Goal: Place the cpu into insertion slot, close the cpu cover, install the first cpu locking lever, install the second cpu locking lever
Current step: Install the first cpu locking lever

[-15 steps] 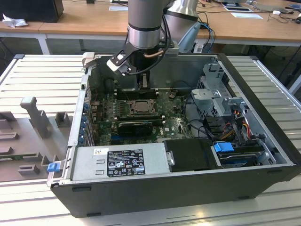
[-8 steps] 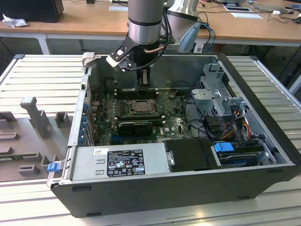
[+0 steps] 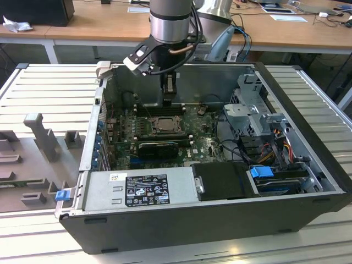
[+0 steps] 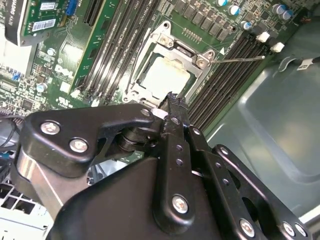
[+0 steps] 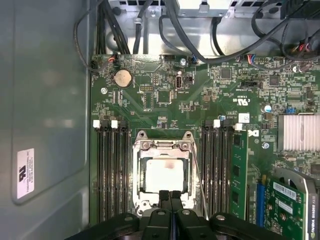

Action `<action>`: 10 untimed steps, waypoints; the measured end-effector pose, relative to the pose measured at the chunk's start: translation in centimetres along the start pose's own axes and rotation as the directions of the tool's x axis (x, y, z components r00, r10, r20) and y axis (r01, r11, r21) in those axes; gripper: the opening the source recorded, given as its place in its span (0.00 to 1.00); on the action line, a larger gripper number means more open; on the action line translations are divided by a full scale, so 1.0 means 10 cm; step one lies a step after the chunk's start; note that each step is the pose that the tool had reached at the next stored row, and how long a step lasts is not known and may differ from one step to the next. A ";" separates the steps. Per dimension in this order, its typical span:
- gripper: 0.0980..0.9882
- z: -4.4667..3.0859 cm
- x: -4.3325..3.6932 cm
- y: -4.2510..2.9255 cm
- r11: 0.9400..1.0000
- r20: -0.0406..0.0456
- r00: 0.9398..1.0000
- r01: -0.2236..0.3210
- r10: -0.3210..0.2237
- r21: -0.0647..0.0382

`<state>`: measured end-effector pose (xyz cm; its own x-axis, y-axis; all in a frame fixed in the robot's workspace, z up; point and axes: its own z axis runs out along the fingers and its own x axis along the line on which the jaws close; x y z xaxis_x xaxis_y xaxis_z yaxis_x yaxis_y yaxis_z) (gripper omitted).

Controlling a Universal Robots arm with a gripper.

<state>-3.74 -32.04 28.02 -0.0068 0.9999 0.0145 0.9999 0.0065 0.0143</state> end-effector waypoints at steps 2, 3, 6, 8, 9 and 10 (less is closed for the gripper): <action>0.01 -0.027 0.000 0.000 1.000 0.001 1.000 0.000 0.000 0.000; 0.01 -0.038 0.001 0.001 1.000 0.001 1.000 0.000 0.000 0.000; 0.01 -0.037 0.001 0.000 0.999 0.000 0.999 0.054 -0.054 0.001; 0.01 -0.036 0.000 0.000 0.996 0.000 0.996 0.092 -0.092 0.001; 0.01 -0.035 0.000 0.000 0.994 0.000 0.994 0.110 -0.110 0.002; 0.01 -0.034 0.000 0.000 0.991 -0.001 0.991 0.132 -0.132 0.002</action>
<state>-3.75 -32.04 28.36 -0.1391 0.9902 0.0133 0.9902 0.1389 0.0142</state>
